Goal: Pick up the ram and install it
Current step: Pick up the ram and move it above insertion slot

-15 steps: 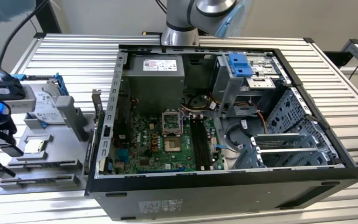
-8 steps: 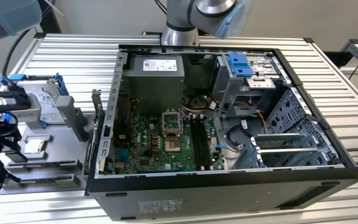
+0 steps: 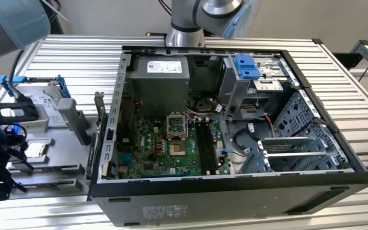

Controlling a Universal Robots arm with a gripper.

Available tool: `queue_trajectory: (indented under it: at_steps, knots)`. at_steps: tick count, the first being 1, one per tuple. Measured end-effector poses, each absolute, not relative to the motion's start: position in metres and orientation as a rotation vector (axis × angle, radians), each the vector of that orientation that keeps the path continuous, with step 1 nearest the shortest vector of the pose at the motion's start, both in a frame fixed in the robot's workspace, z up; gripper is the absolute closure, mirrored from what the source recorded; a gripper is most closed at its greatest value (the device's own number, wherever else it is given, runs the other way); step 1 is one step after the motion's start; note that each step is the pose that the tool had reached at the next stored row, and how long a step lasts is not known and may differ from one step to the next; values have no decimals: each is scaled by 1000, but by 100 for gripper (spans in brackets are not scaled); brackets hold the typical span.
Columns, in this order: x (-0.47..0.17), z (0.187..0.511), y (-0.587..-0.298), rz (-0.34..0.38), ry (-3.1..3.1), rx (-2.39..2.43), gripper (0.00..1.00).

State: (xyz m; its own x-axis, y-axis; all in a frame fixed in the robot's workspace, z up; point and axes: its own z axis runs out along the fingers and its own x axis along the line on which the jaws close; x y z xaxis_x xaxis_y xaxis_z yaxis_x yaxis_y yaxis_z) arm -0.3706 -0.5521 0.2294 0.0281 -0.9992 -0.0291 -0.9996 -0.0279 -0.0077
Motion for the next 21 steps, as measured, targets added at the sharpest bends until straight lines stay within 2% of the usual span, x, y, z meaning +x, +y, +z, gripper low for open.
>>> queue_trajectory:
  at_steps: [21]
  knots:
    - [-371,198,-543,24,2175,-2231,0]
